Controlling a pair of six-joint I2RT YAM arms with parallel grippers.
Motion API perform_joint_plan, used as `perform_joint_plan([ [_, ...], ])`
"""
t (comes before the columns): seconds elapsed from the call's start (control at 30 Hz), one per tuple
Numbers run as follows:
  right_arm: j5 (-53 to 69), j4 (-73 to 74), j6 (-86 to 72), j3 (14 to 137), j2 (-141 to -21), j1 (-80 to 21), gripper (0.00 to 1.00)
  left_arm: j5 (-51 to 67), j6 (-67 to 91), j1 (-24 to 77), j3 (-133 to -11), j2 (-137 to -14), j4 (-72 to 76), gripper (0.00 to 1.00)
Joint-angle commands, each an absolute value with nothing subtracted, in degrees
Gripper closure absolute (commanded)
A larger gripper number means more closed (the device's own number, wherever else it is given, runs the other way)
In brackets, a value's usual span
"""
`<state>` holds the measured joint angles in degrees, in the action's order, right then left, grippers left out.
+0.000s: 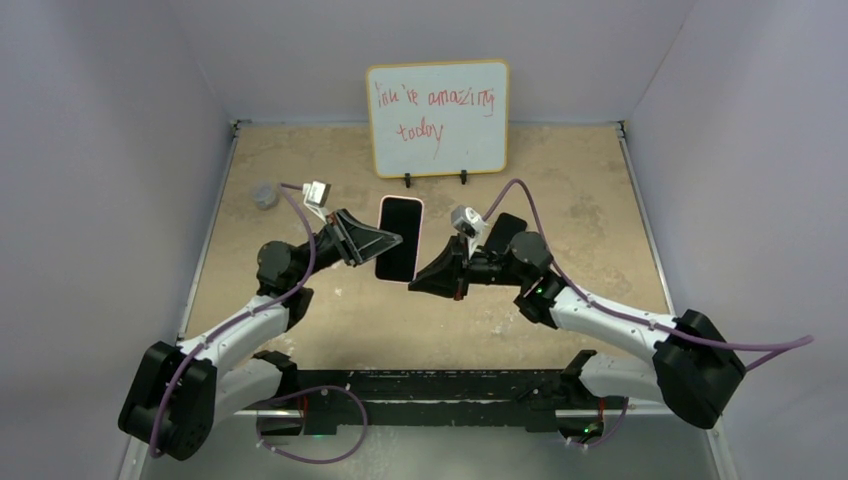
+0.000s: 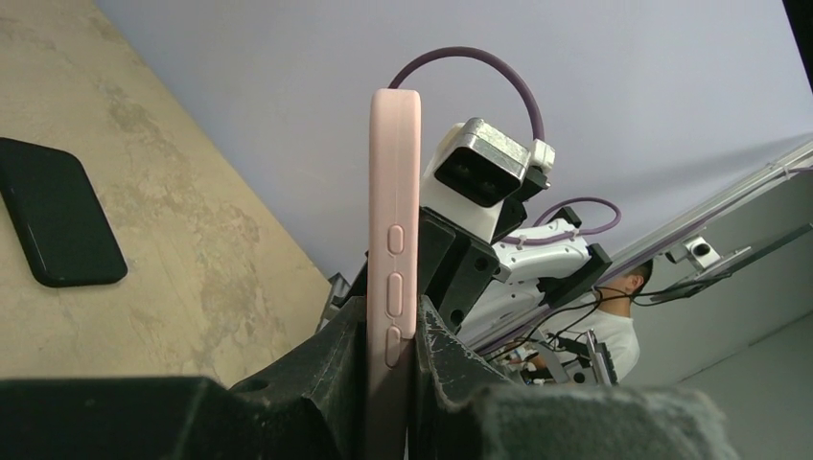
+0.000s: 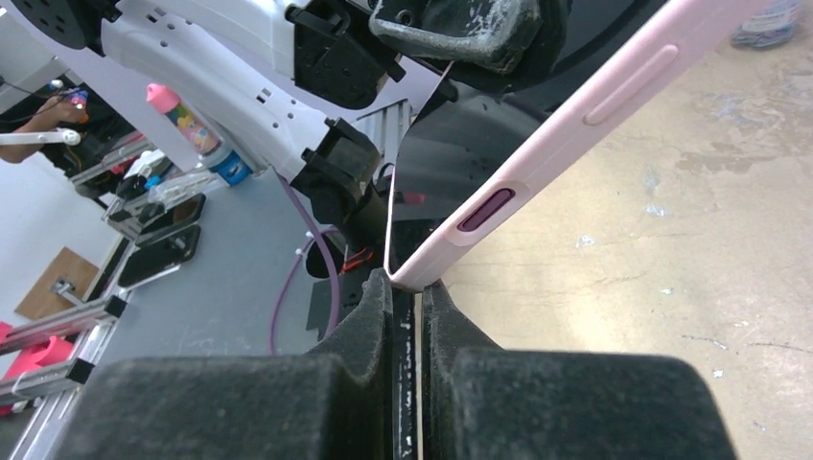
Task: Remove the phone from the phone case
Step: Remove the phone case from the phone.
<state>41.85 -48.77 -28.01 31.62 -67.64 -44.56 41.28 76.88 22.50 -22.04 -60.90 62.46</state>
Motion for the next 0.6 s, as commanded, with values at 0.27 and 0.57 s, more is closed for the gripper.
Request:
perform_joint_plan([
  [0.27,39.5,-46.0,-19.6,37.8,-69.7,-44.4,0.99,41.1,81.5,22.9,-23.4,-61.4,67.6,1.0],
  [0.57,42.7,-49.2,-22.5,34.4,-68.7,-44.4,0.59,40.7,76.5,22.9,-24.5,-61.6,67.1,1.0],
])
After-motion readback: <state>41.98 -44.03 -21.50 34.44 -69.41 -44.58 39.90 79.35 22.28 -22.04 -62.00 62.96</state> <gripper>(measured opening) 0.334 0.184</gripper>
